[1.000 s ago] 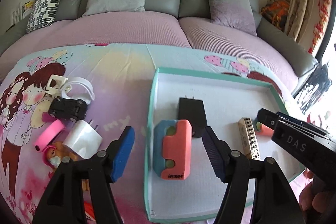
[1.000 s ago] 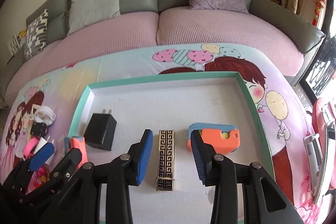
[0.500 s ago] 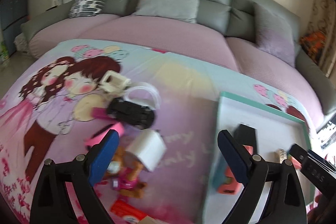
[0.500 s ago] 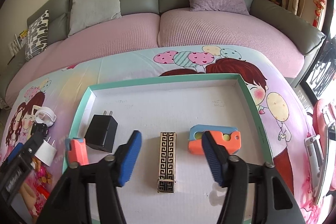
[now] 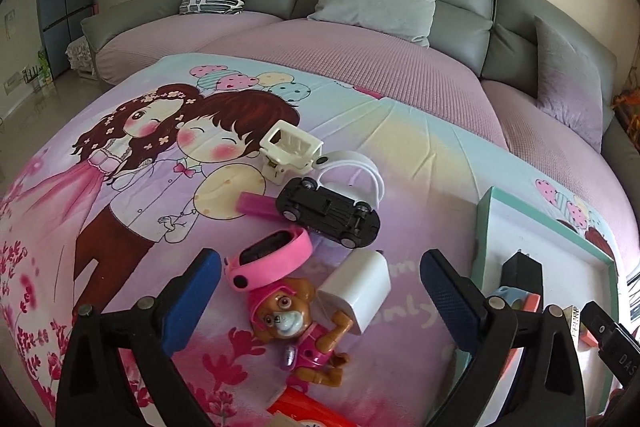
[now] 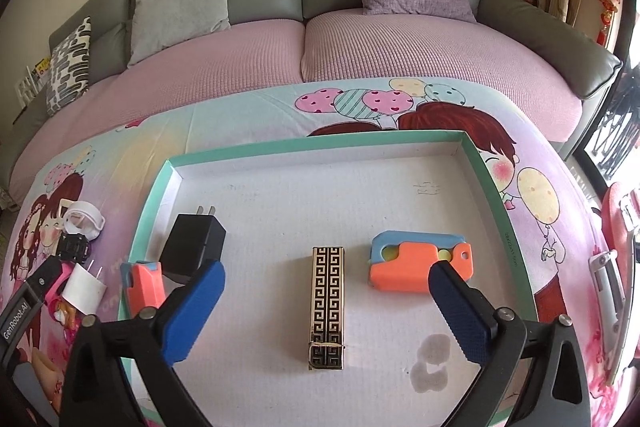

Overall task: Organize rigid objects
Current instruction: 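Withdraw both tools from the tray back toward the object pile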

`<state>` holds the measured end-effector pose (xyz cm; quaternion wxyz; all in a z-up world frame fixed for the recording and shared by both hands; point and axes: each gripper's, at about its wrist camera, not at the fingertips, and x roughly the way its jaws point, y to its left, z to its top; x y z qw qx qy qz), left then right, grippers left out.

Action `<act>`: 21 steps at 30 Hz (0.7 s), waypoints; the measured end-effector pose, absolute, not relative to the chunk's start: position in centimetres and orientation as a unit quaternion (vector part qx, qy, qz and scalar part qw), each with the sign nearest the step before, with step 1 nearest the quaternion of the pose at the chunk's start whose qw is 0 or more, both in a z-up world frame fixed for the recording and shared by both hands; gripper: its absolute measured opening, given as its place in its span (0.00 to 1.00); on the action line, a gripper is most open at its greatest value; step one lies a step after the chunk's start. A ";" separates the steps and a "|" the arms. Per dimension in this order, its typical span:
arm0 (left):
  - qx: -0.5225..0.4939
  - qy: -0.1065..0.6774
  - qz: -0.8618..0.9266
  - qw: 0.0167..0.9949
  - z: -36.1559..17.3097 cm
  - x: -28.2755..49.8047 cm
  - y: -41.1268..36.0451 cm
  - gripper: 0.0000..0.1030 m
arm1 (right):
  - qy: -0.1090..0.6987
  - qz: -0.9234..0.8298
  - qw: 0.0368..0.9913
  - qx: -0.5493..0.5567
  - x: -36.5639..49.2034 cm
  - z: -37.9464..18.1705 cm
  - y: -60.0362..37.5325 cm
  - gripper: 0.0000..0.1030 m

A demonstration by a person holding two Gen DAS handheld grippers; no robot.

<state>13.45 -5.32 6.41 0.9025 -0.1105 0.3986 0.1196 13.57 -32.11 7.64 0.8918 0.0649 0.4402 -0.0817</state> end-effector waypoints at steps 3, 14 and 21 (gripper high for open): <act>-0.111 0.399 0.123 0.902 6.4 13.3 -5.0 0.97 | 0.438 -0.080 0.894 0.060 13.6 7.7 -31.7 1.00; -0.129 0.418 0.118 0.891 5.9 13.4 -2.7 0.97 | 0.427 0.003 0.901 0.079 14.0 8.0 -28.1 1.00; -0.113 0.449 0.117 0.878 5.5 13.0 -0.9 0.97 | 0.448 0.026 0.892 0.055 14.1 7.3 -25.3 1.00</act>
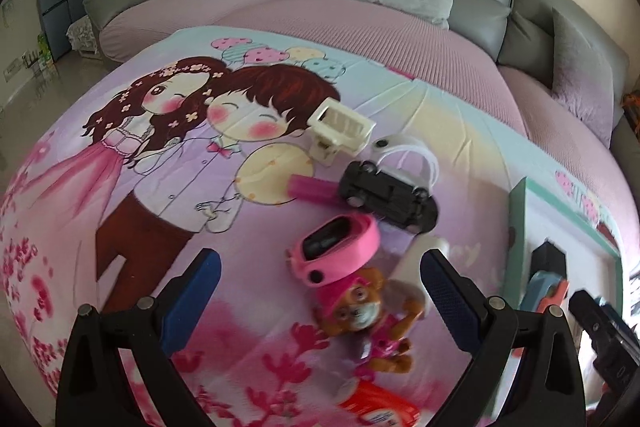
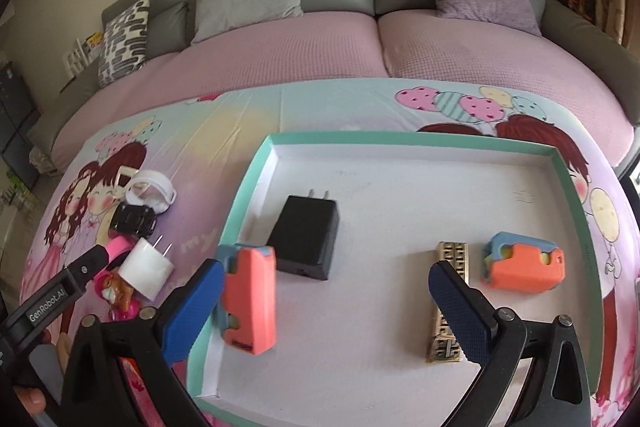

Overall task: Organize rigid objects
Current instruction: 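Withdraw both tools from the tray back toward the object pile, then grasp the red-white glue bottle with the left tool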

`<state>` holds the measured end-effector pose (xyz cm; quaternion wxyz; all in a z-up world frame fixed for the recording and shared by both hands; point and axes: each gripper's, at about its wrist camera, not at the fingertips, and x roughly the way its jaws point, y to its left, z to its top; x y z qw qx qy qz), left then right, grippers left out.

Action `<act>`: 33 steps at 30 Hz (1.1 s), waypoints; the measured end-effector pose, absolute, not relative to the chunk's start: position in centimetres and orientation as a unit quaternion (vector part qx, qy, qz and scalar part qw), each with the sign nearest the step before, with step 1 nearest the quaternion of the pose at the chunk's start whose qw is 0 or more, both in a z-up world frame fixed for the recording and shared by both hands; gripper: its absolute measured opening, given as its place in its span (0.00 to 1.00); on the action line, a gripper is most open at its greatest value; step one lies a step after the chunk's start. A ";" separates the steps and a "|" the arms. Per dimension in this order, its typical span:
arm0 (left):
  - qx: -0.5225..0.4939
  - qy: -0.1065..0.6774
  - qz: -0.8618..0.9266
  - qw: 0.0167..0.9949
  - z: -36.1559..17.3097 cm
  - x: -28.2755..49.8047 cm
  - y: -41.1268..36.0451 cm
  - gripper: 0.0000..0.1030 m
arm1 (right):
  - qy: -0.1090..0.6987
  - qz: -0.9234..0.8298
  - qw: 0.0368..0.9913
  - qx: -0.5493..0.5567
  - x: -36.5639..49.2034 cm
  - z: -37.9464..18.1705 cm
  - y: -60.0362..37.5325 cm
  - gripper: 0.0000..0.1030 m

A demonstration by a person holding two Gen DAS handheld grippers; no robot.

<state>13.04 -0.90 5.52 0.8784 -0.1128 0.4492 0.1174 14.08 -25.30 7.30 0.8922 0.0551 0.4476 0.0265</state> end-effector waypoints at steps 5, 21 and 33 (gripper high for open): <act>-0.080 0.463 0.114 0.875 5.6 11.9 -0.6 0.97 | 0.454 0.046 0.888 0.058 13.6 7.4 -24.1 1.00; -0.052 0.506 0.007 0.861 3.8 7.7 -2.9 0.97 | 0.482 0.035 0.875 0.040 7.7 6.8 -23.2 1.00; 0.022 0.521 -0.049 0.852 2.1 6.9 -6.5 0.97 | 0.487 0.031 0.872 0.036 6.4 7.0 -23.4 1.00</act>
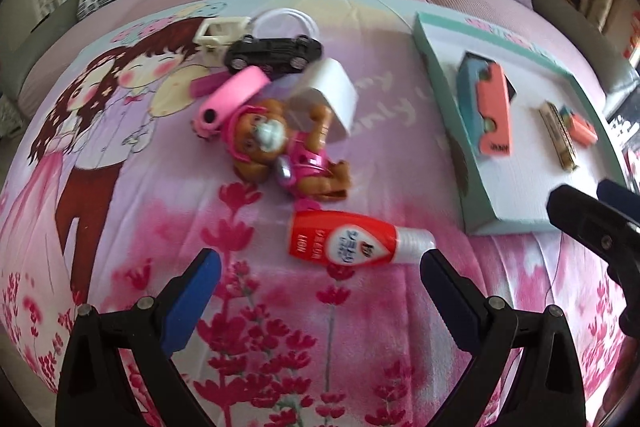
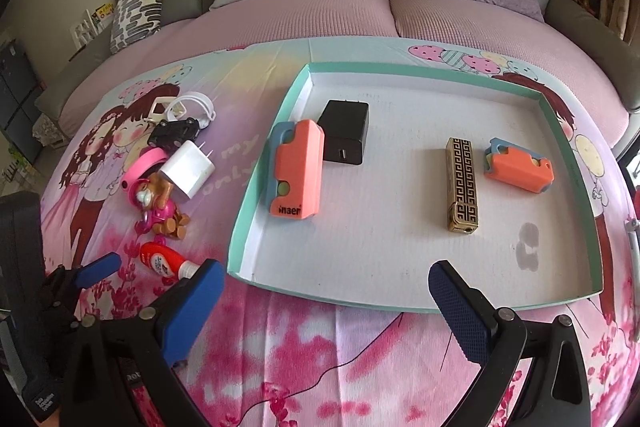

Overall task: Organize rigid objects
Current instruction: 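Grasp the red-white glue bottle with the left tool, then hold the glue bottle in the left tool while right tool grasps the pink dog figure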

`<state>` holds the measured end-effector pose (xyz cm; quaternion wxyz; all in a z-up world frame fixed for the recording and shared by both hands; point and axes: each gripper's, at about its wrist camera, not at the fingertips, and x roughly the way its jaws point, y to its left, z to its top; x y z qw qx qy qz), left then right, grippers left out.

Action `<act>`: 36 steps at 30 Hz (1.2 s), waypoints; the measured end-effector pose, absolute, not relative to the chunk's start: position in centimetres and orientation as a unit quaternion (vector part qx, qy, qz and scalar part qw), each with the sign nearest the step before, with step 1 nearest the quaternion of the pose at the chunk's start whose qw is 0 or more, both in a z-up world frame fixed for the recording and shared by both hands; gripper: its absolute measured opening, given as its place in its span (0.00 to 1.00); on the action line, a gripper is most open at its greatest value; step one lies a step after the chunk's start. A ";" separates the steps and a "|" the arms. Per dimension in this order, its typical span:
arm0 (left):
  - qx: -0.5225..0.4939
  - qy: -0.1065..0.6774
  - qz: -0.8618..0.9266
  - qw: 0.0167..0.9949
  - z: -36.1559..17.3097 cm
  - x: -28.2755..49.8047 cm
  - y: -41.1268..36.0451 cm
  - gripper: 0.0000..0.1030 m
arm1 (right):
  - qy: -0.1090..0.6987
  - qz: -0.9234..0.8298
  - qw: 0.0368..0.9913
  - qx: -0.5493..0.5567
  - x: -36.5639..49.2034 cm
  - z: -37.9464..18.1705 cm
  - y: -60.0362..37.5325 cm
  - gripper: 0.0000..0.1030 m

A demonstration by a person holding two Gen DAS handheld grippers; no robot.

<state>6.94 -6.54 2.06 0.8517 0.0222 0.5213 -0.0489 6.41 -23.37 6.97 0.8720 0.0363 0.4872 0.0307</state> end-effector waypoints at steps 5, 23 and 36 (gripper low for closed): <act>0.028 0.519 -0.053 0.852 1.7 7.4 -7.0 0.97 | 0.490 0.031 0.871 0.032 6.5 6.7 -23.3 1.00; -0.035 0.513 -0.056 0.856 1.5 8.7 -6.2 0.94 | 0.493 0.023 0.870 0.021 6.7 6.5 -22.9 1.00; -0.039 0.509 -0.093 0.855 1.6 8.2 -6.4 0.77 | 0.493 0.013 0.870 0.008 6.9 6.7 -22.4 1.00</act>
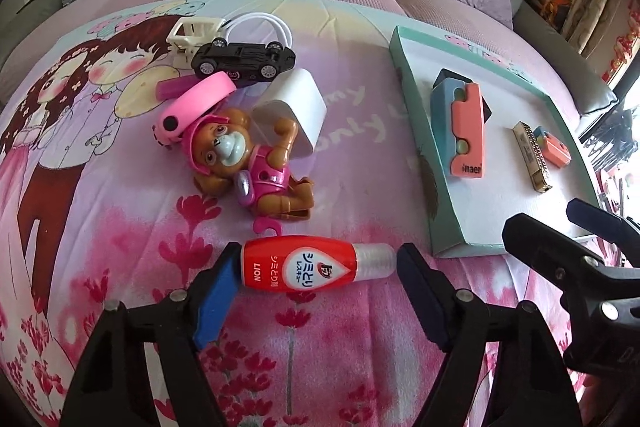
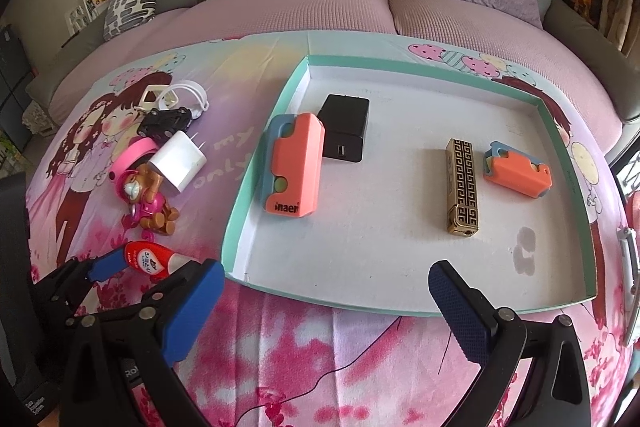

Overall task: Organize rigid objects
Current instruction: 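Hold the glue bottle in the left tool while right tool grasps the pink dog figure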

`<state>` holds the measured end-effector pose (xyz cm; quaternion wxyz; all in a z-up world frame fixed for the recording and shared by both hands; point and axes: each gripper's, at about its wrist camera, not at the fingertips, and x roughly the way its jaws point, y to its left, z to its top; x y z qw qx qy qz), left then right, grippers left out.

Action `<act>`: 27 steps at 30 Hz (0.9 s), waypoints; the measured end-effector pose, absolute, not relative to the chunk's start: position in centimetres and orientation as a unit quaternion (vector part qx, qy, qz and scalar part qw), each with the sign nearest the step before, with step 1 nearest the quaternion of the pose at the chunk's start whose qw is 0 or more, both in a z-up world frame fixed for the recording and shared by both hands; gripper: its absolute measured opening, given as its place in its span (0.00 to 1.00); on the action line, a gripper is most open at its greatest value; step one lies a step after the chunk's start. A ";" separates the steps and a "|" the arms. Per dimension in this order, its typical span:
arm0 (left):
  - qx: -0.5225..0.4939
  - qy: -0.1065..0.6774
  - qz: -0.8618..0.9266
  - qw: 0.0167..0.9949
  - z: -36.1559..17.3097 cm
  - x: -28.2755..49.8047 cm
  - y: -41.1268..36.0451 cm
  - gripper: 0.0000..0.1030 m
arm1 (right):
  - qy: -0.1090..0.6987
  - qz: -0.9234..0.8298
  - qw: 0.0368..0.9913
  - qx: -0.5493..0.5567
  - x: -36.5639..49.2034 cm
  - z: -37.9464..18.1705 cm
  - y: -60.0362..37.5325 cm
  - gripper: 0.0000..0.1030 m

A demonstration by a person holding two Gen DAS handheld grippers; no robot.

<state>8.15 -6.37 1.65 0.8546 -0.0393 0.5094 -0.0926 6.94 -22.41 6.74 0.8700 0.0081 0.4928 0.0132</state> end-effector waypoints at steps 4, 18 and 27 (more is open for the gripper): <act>-0.041 0.517 -0.078 0.852 1.8 8.1 -5.4 0.77 | 0.490 0.017 0.872 0.003 7.0 6.9 -21.8 1.00; -0.093 0.502 -0.005 0.860 2.6 7.5 1.3 0.77 | 0.470 0.080 0.879 -0.004 8.4 7.4 -17.0 1.00; -0.129 0.484 0.044 0.864 2.8 6.7 6.1 0.77 | 0.462 0.137 0.875 -0.044 9.3 6.5 -12.1 0.98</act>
